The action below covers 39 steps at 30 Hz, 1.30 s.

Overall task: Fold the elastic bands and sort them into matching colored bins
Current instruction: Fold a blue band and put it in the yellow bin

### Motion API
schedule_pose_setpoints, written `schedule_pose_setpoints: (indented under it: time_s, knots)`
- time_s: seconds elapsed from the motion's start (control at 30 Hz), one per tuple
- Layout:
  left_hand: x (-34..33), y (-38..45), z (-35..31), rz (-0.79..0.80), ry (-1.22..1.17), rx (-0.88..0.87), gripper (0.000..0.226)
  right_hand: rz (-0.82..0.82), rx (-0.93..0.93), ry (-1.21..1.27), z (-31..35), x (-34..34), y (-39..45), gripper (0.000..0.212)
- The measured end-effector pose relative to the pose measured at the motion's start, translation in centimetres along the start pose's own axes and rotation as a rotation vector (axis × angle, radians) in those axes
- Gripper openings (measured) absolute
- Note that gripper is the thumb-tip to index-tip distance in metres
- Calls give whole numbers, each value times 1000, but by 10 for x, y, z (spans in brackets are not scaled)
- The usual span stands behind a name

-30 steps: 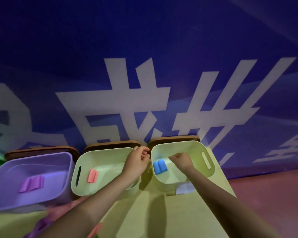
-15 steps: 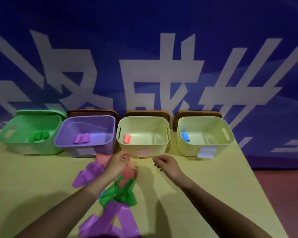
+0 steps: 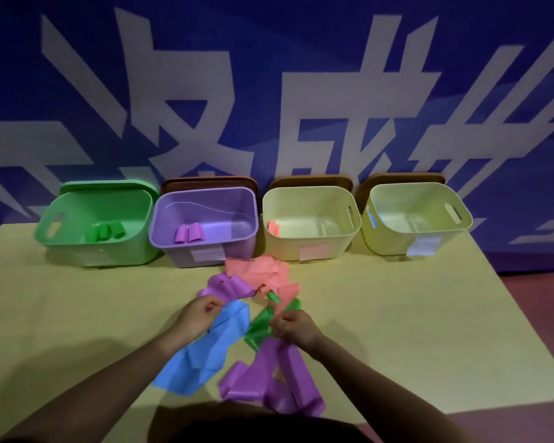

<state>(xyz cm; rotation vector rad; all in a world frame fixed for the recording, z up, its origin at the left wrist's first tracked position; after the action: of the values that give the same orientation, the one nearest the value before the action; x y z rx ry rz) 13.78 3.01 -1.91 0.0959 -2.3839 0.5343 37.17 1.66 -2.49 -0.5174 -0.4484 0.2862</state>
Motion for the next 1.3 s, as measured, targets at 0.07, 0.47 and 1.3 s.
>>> schedule_pose_setpoints:
  time_s: [0.07,0.47,1.3]
  knots:
    - [2,-1,12,42,40,-11,13,-17,-6,-24,2,-14,0,29]
    - [-22,-7,32,244,236,-125,35,-191,-97,-270,10,-67,18,42]
    - [80,-21,-152,212,-678,-244,21,-370,286,558,168,44,-45,28]
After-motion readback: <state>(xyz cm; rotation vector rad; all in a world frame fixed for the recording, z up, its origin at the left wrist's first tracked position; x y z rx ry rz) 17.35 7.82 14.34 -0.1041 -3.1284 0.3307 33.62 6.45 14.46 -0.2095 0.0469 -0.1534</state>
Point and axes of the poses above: each hand's wrist, its own y-axis towards the middle knuckle, its own x-axis out of the back of the hand, z = x × y, the point moved 10 cm from there along y, towards the middle knuckle, and after that the axes turned 6 degrees about -z, right-handed, at the moved point
